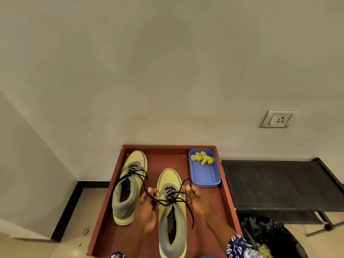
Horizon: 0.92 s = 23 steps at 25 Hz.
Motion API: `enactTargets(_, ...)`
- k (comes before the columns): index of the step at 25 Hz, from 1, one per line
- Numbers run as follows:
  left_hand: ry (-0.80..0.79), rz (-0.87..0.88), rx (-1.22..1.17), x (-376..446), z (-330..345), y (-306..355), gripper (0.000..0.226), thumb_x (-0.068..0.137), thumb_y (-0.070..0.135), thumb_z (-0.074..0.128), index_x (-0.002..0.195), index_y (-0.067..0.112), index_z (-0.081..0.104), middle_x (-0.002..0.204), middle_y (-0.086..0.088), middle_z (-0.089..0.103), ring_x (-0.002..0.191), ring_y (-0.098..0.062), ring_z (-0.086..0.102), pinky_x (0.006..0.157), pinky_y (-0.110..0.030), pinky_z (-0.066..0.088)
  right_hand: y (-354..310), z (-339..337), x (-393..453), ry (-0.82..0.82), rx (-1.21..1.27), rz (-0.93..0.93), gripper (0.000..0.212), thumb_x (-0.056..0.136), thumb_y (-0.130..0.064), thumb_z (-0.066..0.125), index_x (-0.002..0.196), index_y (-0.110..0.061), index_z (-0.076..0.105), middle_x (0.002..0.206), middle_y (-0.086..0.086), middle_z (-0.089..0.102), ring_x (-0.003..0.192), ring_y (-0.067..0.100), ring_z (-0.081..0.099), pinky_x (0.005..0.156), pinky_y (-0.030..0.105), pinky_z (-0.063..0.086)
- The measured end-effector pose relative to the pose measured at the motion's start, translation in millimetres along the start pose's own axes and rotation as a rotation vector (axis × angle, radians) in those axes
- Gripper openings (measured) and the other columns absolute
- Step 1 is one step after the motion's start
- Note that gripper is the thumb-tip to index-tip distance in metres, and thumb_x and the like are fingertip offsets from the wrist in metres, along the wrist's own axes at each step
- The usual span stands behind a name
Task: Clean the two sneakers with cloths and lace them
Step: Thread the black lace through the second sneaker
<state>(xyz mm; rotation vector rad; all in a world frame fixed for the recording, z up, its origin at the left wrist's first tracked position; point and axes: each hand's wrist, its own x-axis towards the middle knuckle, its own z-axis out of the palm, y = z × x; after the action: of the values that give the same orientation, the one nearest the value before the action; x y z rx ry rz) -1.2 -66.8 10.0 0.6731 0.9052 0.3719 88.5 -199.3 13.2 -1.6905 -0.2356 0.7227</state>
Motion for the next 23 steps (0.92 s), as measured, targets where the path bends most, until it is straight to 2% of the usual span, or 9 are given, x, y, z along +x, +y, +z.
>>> enactTargets(3, 0.037, 0.013, 0.004, 0.6, 0.2, -0.1, 0.02, 0.096, 0.019, 0.044, 0.084, 0.01, 0.058, 0.076, 0.0, 0.054, 0.055, -0.005, 0.045, 0.06, -0.019, 0.041, 7.7, -1.5, 5.6, 0.021, -0.08, -0.043, 0.022, 0.098, -0.026, 0.038, 0.092, -0.022, 0.059, 0.085, -0.011, 0.061, 0.086, 0.005, 0.059, 0.075, 0.012, 0.046)
enactTargets(6, 0.079, 0.013, -0.008, 3.2, -1.1, -0.3, 0.018, 0.096, 0.018, 0.046, 0.085, 0.01, 0.058, 0.065, 0.004, 0.059, 0.042, -0.001, 0.046, 0.048, -0.015, 0.045, 14.5, -4.4, 9.4, 0.053, -0.158, -0.055, 0.024, 0.099, -0.029, 0.038, 0.089, -0.022, 0.058, 0.084, -0.01, 0.061, 0.085, 0.007, 0.058, 0.077, 0.018, 0.046)
enactTargets(8, 0.109, 0.004, -0.037, 4.3, -0.3, -0.7, 0.018, 0.096, 0.016, 0.045, 0.084, 0.011, 0.057, 0.053, 0.009, 0.058, 0.033, 0.001, 0.043, 0.037, -0.01, 0.041, 17.7, -4.1, 11.3, 0.07, -0.18, -0.068, 0.023, 0.099, -0.03, 0.037, 0.088, -0.026, 0.057, 0.086, -0.009, 0.062, 0.086, 0.005, 0.059, 0.077, 0.019, 0.047)
enactTargets(10, 0.148, 0.004, -0.075, 5.6, 2.5, -0.3, 0.021, 0.097, 0.012, 0.042, 0.081, 0.012, 0.056, 0.057, 0.008, 0.056, 0.03, 0.001, 0.041, 0.034, -0.008, 0.037, 19.9, -3.6, 13.3, 0.095, -0.19, -0.074, 0.022, 0.098, -0.032, 0.037, 0.09, -0.027, 0.057, 0.085, -0.009, 0.063, 0.085, 0.007, 0.059, 0.082, 0.027, 0.049)
enactTargets(12, 0.185, 0.007, -0.113, 7.9, 4.2, -0.2, 0.027, 0.097, 0.007, 0.039, 0.077, 0.014, 0.055, 0.058, 0.01, 0.057, 0.029, 0.001, 0.039, 0.033, -0.007, 0.033, 20.4, -4.9, 13.6, 0.125, -0.197, -0.071, 0.023, 0.098, -0.03, 0.037, 0.088, -0.026, 0.057, 0.078, -0.01, 0.06, 0.077, 0.006, 0.056, 0.078, 0.028, 0.048)
enactTargets(15, 0.224, 0.011, -0.156, 13.6, 2.7, -1.5, 0.031, 0.097, 0.002, 0.036, 0.075, 0.017, 0.052, 0.044, 0.012, 0.059, 0.027, 0.001, 0.038, 0.032, -0.006, 0.03, 21.5, -8.5, 15.2, 0.176, -0.13, -0.018, 0.023, 0.099, -0.025, 0.037, 0.09, -0.021, 0.058, 0.072, -0.008, 0.056, 0.064, 0.005, 0.049, 0.064, 0.018, 0.043)
enactTargets(17, 0.238, 0.006, -0.153, 14.7, 1.2, -2.0, 0.03, 0.097, 0.004, 0.036, 0.076, 0.018, 0.052, 0.042, 0.014, 0.058, 0.027, 0.001, 0.038, 0.032, -0.006, 0.03, 22.3, -7.7, 16.0, 0.21, -0.067, 0.029, 0.023, 0.099, -0.022, 0.038, 0.088, -0.022, 0.058, 0.073, -0.004, 0.056, 0.062, 0.006, 0.047, 0.061, 0.018, 0.042)
enactTargets(20, 0.195, -0.009, -0.17, 13.2, 0.1, -3.5, 0.025, 0.098, 0.009, 0.039, 0.079, 0.014, 0.055, 0.06, 0.007, 0.053, 0.031, 0.002, 0.042, 0.034, -0.007, 0.035, 16.1, -4.0, 10.3, 0.223, 0.03, 0.065, 0.024, 0.099, -0.017, 0.037, 0.085, -0.017, 0.057, 0.066, -0.002, 0.05, 0.059, 0.008, 0.042, 0.058, 0.017, 0.04)
enactTargets(23, 0.037, -0.038, -0.219, 9.8, -7.1, -7.1, 0.022, 0.098, 0.017, 0.04, 0.085, 0.01, 0.056, 0.07, -0.001, 0.048, 0.04, -0.001, 0.049, 0.039, -0.009, 0.042, 10.7, -2.2, 5.1, 0.16, 0.134, 0.098, 0.023, 0.1, -0.019, 0.036, 0.09, -0.012, 0.056, 0.063, -0.001, 0.046, 0.055, 0.007, 0.038, 0.052, 0.016, 0.035)
